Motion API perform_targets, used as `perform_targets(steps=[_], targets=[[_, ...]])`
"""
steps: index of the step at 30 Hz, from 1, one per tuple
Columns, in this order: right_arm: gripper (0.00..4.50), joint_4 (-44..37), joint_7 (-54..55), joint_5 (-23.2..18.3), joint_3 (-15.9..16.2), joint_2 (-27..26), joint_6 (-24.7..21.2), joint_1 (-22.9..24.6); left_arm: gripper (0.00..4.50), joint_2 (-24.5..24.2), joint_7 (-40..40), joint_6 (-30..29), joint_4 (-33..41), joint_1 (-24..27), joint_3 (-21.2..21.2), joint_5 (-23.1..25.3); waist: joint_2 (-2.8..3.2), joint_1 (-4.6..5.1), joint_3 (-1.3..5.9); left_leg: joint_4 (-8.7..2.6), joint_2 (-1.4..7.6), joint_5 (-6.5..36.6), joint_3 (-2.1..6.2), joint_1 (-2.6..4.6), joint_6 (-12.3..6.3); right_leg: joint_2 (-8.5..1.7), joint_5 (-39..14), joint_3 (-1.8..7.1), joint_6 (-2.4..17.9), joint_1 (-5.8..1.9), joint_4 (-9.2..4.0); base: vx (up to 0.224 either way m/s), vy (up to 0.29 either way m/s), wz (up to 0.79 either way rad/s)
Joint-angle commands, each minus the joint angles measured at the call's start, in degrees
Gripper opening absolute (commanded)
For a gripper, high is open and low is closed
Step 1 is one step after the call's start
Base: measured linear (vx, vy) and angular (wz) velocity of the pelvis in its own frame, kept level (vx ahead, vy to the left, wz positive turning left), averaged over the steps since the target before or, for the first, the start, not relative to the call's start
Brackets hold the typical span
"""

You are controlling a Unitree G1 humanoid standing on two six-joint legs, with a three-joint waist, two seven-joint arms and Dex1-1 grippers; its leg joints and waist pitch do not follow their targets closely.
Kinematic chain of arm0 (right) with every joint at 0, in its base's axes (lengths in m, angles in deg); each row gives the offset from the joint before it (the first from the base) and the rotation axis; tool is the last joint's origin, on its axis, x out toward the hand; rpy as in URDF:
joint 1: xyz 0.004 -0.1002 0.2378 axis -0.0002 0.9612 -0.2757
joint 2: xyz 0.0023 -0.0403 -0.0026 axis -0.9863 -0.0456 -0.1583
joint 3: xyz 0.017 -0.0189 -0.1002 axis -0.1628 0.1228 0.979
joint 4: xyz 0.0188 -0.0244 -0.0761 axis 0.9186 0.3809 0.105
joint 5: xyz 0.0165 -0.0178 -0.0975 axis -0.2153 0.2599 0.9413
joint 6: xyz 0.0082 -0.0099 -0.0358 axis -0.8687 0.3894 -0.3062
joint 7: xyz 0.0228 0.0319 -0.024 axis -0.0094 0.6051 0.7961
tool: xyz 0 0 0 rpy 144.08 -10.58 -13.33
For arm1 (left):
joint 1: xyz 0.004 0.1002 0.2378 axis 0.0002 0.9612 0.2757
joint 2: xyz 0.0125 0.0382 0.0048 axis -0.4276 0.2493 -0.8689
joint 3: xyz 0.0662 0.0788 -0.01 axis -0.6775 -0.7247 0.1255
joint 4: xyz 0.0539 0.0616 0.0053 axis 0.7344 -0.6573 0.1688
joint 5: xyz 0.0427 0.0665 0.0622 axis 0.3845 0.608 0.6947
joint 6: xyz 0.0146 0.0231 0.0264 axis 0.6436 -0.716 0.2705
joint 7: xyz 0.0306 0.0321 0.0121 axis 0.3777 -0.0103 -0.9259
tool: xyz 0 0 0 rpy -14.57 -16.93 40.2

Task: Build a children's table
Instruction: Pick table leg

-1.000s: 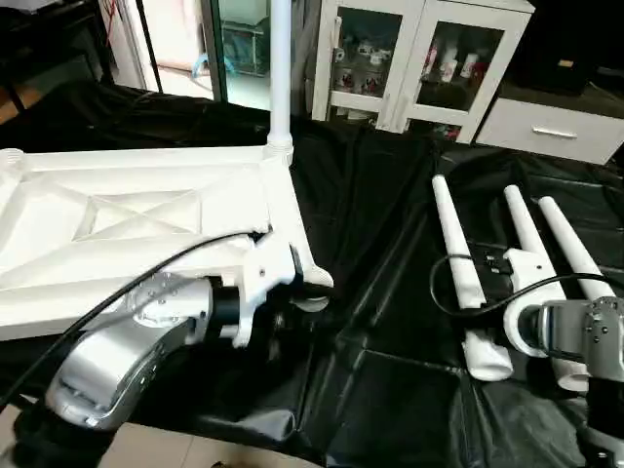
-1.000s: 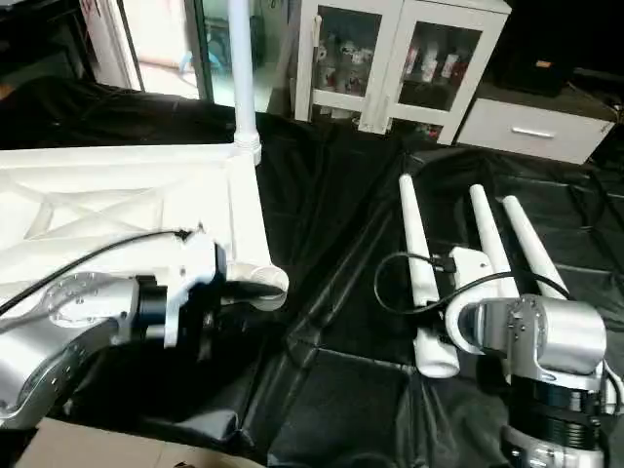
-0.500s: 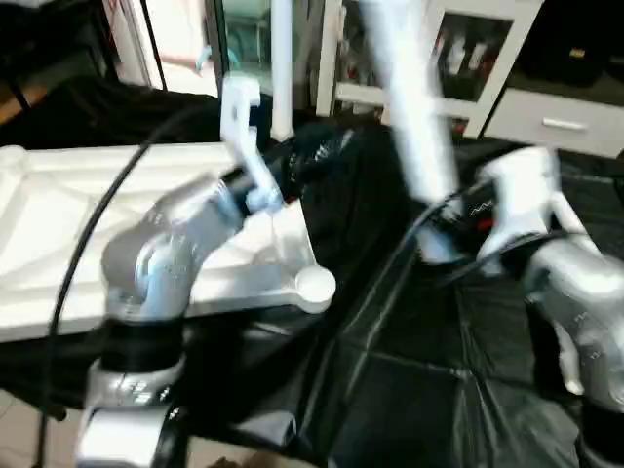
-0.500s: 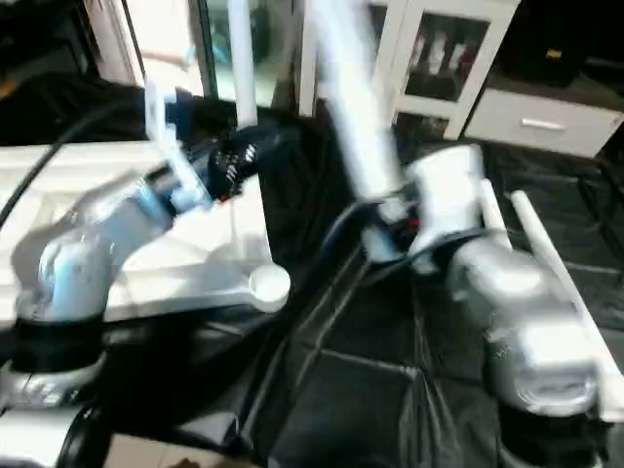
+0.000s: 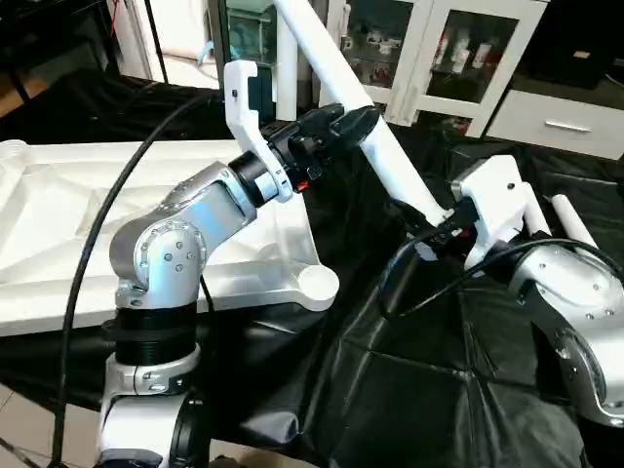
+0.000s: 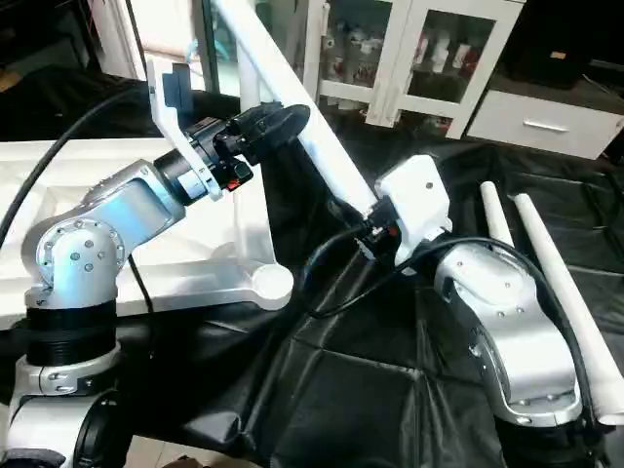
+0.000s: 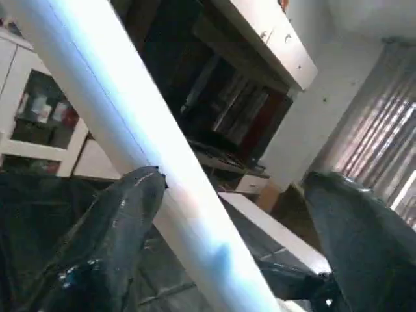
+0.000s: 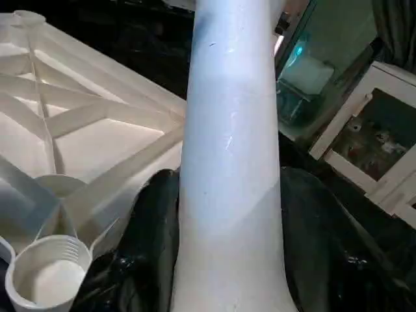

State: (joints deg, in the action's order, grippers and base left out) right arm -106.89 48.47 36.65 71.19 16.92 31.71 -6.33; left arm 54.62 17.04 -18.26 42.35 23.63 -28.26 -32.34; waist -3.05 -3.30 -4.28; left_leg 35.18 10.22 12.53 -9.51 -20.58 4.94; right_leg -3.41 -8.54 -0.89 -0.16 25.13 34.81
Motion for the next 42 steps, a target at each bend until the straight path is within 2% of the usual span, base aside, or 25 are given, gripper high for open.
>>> perform_targets(steps=[1,2,4,10,13,15,19,20,22,24,29,34,39,42], targets=[[1.88,-1.68,-0.85,-0.58,1.59,-0.82,3.13,-0.64,4.44,0.19,-2.08,-0.31,-1.56,-1.8,0.35,0.53,-0.32,-0.01,3.77,-3.92,1.14,6.25,0.13,-0.49,-2.39,-2.48,-17.56,1.5,6.95,-3.68,-4.24,0.0,0.0,0.0],[1.88,-1.12,0.83,0.43,1.09,-1.41,3.47,-1.32,4.44,0.34,-2.82,-0.86,-2.09,-1.97,1.07,0.06,0.09,0.0,3.81,-3.91,1.18,6.19,0.24,-0.5,-2.38,-2.52,-17.13,1.47,7.07,-3.72,-4.09,0.0,0.0,0.0],[1.88,0.26,2.62,1.46,0.11,-1.82,4.09,-2.37,4.5,0.89,-3.3,-2.36,-1.93,-1.96,2.44,-2.23,-0.13,0.27,3.78,-3.91,1.15,6.34,0.21,-0.51,-2.36,-2.46,-17.07,1.45,7.22,-3.72,-4.19,0.0,0.0,0.0],[1.88,0.93,3.06,1.39,-0.66,-1.92,5.56,-2.42,4.5,1.63,-4.13,-3.18,-1.59,-2.13,4.28,-5.6,-0.09,0.17,3.76,-3.93,1.16,6.55,0.09,-0.39,-2.21,-2.39,-15.53,1.51,8.25,-3.75,-3.99,0.0,0.0,0.0],[1.87,0.22,1.76,0.77,0.31,-1.59,5.85,-1.46,4.5,1.75,-4.23,-2.42,-2.48,-3.14,5.34,-6.11,-0.08,0.17,3.74,-3.94,1.18,6.86,0.11,-0.41,-2.31,-2.4,-15.86,1.5,7.97,-3.81,-4.07,0.0,0.0,0.0],[1.87,-0.51,0.5,0.71,2.17,-1.02,5.49,-0.04,4.5,2.02,-4.42,-2.41,-2.78,-3.76,6.07,-7.32,0.01,0.11,3.74,-3.95,1.17,7.01,0.14,-0.37,-2.33,-2.43,-16.18,1.51,7.74,-3.79,-4.13,0.0,0.0,0.0],[1.87,-0.98,0.22,0.86,3.1,-0.93,5.54,0.64,4.5,1.93,-4.73,-2.87,-2.85,-3.9,6.01,-7.86,-0.09,0.15,3.7,-3.99,1.2,7.31,0.2,-0.43,-2.35,-2.44,-16.92,1.48,7.52,-3.83,-4.17,0.0,0.0,0.0],[1.87,-1.15,0.23,0.79,3.37,-1.03,5.53,0.76,4.5,1.85,-4.99,-3.04,-3.05,-3.87,5.84,-7.86,0.23,0.11,3.64,-4.02,1.21,7.53,0.23,-0.43,-2.19,-2.49,-17.46,1.5,7.4,-3.8,-4.23,0.0,0.0,0.0],[1.87,-1.34,0.2,0.65,3.52,-1.16,5.43,0.85,4.5,1.69,-4.98,-3.16,-3.22,-3.78,5.58,-7.69,0.09,0.19,3.69,-4.02,1.2,7.74,0.25,-0.44,-2.03,-2.45,-17.86,1.47,7.13,-3.8,-4.27,0.0,0.0,0.0],[1.87,-1.63,0.03,0.41,3.71,-1.32,5.3,1.05,4.21,1.54,-5.25,-3.35,-3.87,-3.82,5.57,-7.83,0.28,0.2,3.72,-4.02,1.23,7.7,0.25,-0.35,-1.97,-2.41,-17.28,1.49,7.27,-3.74,-4.23,0.0,0.0,0.0],[1.87,-2.03,0.03,0.2,3.97,-1.46,5.22,1.29,3.88,1.37,-5.48,-4.06,-4.28,-4.03,5.74,-8.29,0.27,0.12,3.78,-3.98,1.24,6.94,0.23,-0.37,-2.09,-2.41,-14.94,1.54,8.11,-3.89,-4.0,0.0,0.0,0.0],[1.87,-2.1,0.14,0.15,4.24,-1.6,5.23,1.32,3.43,1.34,-5.87,-5.15,-4.68,-3.97,5.61,-8.74,0.25,0.14,3.71,-4.04,1.23,7.83,0.23,-0.33,-1.81,-2.46,-16.93,1.52,7.86,-3.83,-4.19,0.0,0.0,0.0],[1.87,-2.08,0.02,0.09,4.16,-1.5,5.26,1.37,3.01,0.99,-5.53,-5.66,-4.58,-3.93,5.24,-9.04,0.44,0.16,3.79,-4.05,1.25,7.84,0.28,-0.3,-1.6,-2.45,-16.26,1.52,7.91,-3.84,-4.12,0.0,0.0,0.0],[1.87,-2.06,0.04,0.1,4.2,-1.54,5.37,1.4,2.76,0.68,-5.02,-5.81,-4.5,-3.91,5.03,-9.02,0.5,0.12,3.84,-4.04,1.28,7.14,0.27,-0.32,-1.71,-2.43,-14.37,1.53,8.6,-3.93,-3.93,0.0,0.0,0.0]])
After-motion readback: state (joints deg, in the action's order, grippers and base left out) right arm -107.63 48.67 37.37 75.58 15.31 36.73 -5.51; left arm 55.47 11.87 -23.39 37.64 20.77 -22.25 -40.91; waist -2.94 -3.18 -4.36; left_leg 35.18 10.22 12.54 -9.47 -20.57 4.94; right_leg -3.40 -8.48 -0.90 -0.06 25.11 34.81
